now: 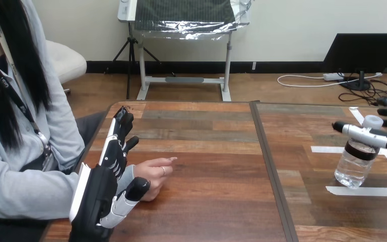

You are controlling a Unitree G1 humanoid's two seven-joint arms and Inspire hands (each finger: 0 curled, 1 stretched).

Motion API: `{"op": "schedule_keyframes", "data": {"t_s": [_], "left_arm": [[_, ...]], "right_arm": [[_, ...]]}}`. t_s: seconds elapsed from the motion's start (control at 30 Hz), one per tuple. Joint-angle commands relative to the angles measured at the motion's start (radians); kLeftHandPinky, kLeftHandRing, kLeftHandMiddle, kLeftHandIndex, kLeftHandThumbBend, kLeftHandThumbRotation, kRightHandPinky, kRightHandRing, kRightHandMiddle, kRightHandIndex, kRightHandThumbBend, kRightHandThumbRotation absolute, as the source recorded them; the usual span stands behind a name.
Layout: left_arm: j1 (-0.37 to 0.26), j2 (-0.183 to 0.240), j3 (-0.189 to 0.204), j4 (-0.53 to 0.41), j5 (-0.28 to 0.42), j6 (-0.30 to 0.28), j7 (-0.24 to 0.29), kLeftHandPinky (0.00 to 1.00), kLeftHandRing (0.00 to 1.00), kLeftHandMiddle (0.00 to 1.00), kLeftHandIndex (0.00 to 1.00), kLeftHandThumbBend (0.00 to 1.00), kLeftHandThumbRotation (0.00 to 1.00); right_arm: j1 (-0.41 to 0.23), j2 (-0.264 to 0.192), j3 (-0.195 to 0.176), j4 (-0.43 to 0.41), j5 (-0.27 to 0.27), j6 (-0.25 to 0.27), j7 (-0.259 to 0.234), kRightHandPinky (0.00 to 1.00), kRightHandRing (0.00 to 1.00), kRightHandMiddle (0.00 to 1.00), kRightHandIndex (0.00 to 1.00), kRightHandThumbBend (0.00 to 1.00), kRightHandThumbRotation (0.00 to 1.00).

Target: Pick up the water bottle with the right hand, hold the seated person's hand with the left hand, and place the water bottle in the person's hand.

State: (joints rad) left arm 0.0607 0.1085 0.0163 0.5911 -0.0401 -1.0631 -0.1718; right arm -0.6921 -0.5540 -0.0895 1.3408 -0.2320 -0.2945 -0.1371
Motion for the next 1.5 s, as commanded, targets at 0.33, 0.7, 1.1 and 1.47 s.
{"op": "schedule_keyframes", "data": {"t_s": [0.33, 0.7, 1.1, 1.47], "left_arm": [[-0.025, 0.005, 0.012, -0.059, -0.008, -0.008, 0.006, 0.92, 0.98, 1.00, 1.00, 1.00, 0.85], [-0.019, 0.009, 0.015, -0.067, -0.004, -0.019, 0.008, 0.91, 0.98, 1.00, 1.00, 1.00, 0.86], [-0.005, 0.011, 0.012, -0.090, -0.013, 0.000, 0.004, 0.90, 0.97, 1.00, 1.00, 1.00, 0.86], [0.005, 0.015, 0.012, -0.104, -0.014, 0.001, 0.001, 0.90, 0.97, 1.00, 1.00, 1.00, 0.86]], "right_arm": [[-0.015, 0.026, -0.004, -0.005, 0.013, 0.036, 0.012, 0.79, 0.87, 0.91, 0.93, 0.82, 0.25], [-0.001, 0.037, -0.010, -0.001, 0.022, 0.052, 0.022, 0.78, 0.86, 0.91, 0.94, 0.78, 0.19], [0.008, 0.048, 0.001, -0.001, 0.012, 0.069, 0.017, 0.86, 0.90, 0.92, 0.94, 0.73, 0.15], [0.015, 0.058, -0.014, 0.000, 0.026, 0.064, 0.012, 0.86, 0.90, 0.92, 0.93, 0.73, 0.12]]}}
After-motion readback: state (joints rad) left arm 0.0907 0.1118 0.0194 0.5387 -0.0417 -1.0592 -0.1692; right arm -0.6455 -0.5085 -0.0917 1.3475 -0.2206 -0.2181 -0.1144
